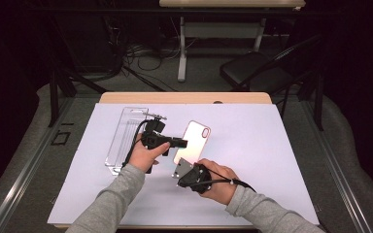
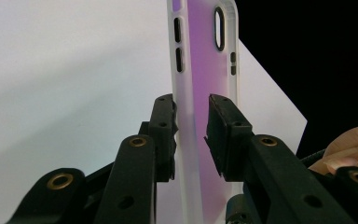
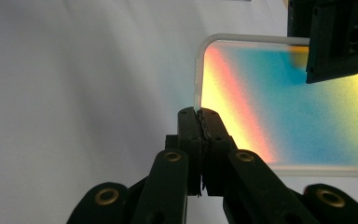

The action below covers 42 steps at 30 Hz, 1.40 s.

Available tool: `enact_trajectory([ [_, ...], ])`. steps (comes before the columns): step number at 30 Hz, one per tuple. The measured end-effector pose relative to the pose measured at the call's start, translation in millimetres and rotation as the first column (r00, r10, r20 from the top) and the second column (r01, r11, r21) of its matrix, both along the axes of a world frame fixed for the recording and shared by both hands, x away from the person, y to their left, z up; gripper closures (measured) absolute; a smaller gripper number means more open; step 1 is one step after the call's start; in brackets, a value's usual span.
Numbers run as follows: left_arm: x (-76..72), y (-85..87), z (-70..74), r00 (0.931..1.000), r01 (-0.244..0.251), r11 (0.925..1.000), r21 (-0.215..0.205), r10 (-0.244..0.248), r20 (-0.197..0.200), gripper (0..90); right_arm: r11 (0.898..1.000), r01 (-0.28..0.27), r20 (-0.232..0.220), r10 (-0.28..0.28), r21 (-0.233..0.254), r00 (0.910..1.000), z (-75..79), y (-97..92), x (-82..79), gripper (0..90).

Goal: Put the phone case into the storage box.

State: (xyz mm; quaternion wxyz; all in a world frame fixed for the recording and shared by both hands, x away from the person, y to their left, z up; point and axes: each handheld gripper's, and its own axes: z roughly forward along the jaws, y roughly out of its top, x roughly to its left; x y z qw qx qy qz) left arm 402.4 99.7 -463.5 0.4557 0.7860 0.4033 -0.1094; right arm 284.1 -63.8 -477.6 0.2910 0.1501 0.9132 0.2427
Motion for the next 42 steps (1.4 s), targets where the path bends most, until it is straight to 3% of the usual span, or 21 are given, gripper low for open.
enact_trajectory([
  [14,0.7,1.6,-1.0,1.0,-0.004,1.0,0.002,0.004,-0.009,78.4,1.0,0.005,-0.004,-0.005,0.002,1.0,-0.3,0.6,-0.9,88.6],
  [42,2.8,5.2,-2.1,0.9957,-0.034,0.9991,-0.026,0.032,-0.086,81.9,1.0,0.0,-0.004,0.0,0.002,1.0,-1.4,0.7,-1.0,88.5],
])
